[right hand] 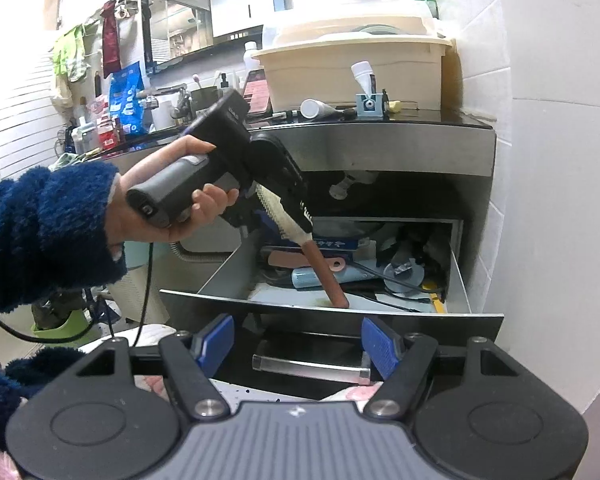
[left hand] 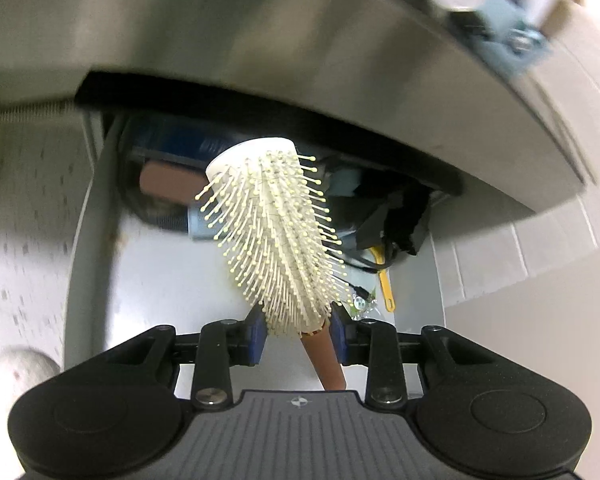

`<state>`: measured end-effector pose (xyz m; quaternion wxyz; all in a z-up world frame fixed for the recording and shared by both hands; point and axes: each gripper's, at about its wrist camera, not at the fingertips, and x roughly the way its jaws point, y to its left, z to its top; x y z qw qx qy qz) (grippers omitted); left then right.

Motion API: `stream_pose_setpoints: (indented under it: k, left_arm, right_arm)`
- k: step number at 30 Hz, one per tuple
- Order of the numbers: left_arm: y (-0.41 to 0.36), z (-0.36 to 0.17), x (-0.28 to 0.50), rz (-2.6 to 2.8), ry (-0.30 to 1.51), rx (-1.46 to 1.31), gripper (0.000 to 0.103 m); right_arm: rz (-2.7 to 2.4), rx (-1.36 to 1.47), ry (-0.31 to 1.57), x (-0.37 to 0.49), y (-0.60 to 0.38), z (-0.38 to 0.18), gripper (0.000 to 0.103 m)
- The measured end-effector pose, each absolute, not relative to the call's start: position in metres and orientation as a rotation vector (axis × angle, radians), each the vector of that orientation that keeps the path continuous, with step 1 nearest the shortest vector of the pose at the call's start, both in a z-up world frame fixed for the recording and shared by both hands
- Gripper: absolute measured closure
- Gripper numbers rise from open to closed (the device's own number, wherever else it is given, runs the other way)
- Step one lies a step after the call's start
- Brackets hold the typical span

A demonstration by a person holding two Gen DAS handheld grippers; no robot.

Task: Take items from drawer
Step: 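Lift the hairbrush out of the drawer with the left gripper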

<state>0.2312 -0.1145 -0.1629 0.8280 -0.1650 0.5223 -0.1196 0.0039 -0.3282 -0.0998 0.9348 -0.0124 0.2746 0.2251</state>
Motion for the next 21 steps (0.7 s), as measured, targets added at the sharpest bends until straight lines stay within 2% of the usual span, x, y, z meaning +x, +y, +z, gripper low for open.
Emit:
stream_pose_setpoints:
  k: [9,21]
  left_arm:
    - [-0.125,-0.125,0.191,-0.343,0.937,-0.126,0.071]
    - [-0.157,-0.053,0.174,-0.449,0.808,0.049,0.071]
  right_arm:
    - [0.469,-0.027,0.55,0.002,-0.327,-0.098,0.032]
    - [0.46,-0.016,0.508,-0.002,-0.332,-0.087,0.032]
